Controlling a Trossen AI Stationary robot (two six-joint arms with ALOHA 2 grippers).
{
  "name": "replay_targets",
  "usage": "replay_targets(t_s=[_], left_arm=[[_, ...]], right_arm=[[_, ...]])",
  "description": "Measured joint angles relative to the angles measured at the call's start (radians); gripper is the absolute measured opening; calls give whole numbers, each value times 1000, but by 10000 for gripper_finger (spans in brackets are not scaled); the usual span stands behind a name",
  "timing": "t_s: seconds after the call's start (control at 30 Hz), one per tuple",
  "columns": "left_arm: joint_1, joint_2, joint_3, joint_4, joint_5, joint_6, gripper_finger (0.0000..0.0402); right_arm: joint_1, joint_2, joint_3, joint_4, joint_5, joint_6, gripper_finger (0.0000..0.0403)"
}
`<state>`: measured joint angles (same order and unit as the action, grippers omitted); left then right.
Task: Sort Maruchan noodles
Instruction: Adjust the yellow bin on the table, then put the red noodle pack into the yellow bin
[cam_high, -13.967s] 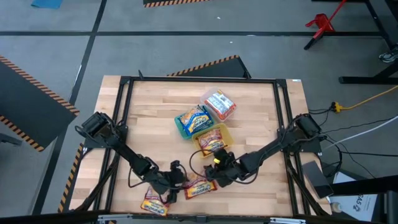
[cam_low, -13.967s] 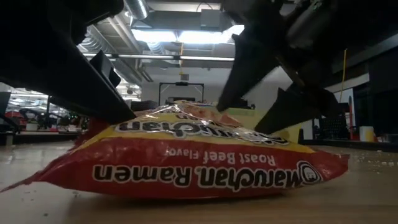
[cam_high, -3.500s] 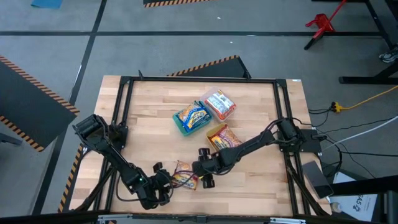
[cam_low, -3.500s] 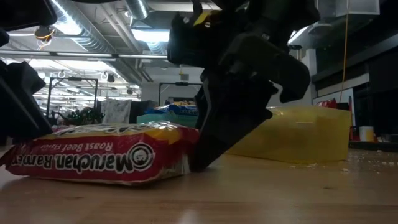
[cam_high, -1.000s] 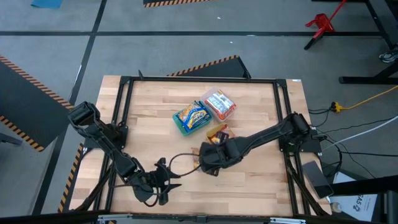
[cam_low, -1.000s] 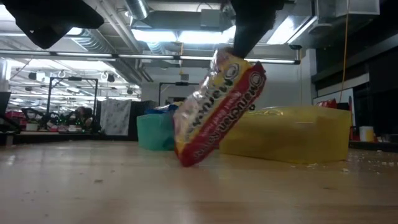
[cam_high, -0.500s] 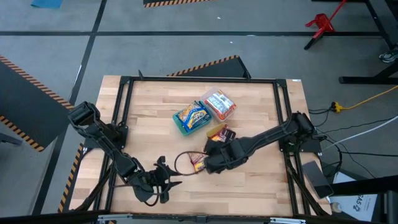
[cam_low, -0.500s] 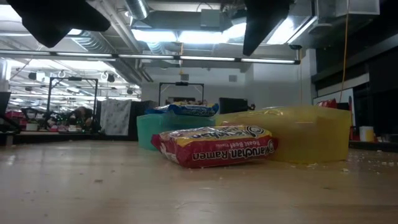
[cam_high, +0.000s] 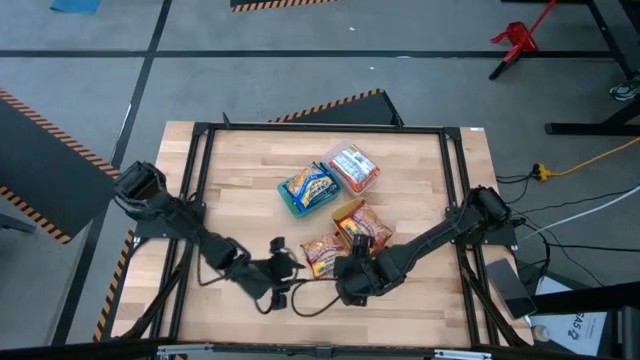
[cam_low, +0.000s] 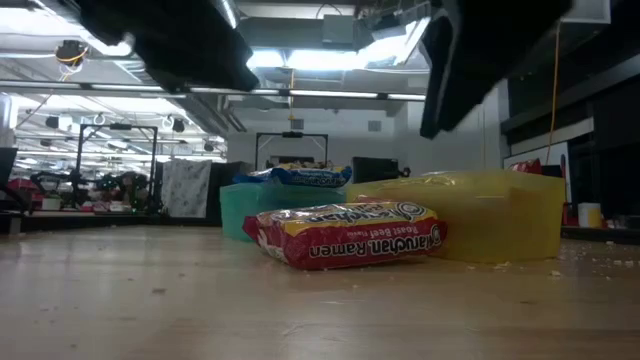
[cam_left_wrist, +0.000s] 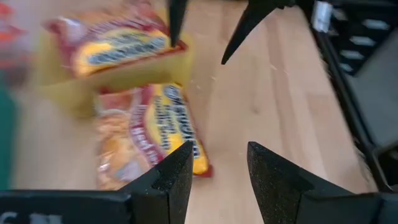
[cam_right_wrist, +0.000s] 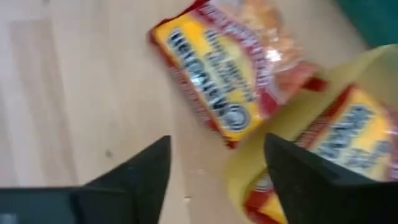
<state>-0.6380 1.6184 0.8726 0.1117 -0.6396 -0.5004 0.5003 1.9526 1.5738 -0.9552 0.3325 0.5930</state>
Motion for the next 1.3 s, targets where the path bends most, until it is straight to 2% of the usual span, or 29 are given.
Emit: replay_targets(t_s=[0.1,0.17,0.33,0.57,0.7,0.8,0.93,1.17,1.3], left_arm=[[61,0,0,19,149,49,146],[90,-8,0,23,195,70,146],[135,-12,0,33,269,85,146],[171,-8,0,33,318,85,146],[179,-8,0,31,347,88,146],[190,-8,0,6,347,93,146],[210,-8,0,-18,352,94,146],[231,-8,-10,-26,385,137,147],[239,-8,-47,-12,437,137,146]], right_arm=[[24,0,-43,63,-60,-6,268],[45,0,-72,96,-97,-14,273],[76,0,-182,131,-117,41,275],[50,-2,-344,119,-37,191,276],[42,-2,-347,60,-9,197,276],[43,0,-338,-29,59,193,276],[41,-16,-315,-32,75,193,276],[56,-27,-295,253,26,188,276],[56,-24,-295,330,38,184,276]])
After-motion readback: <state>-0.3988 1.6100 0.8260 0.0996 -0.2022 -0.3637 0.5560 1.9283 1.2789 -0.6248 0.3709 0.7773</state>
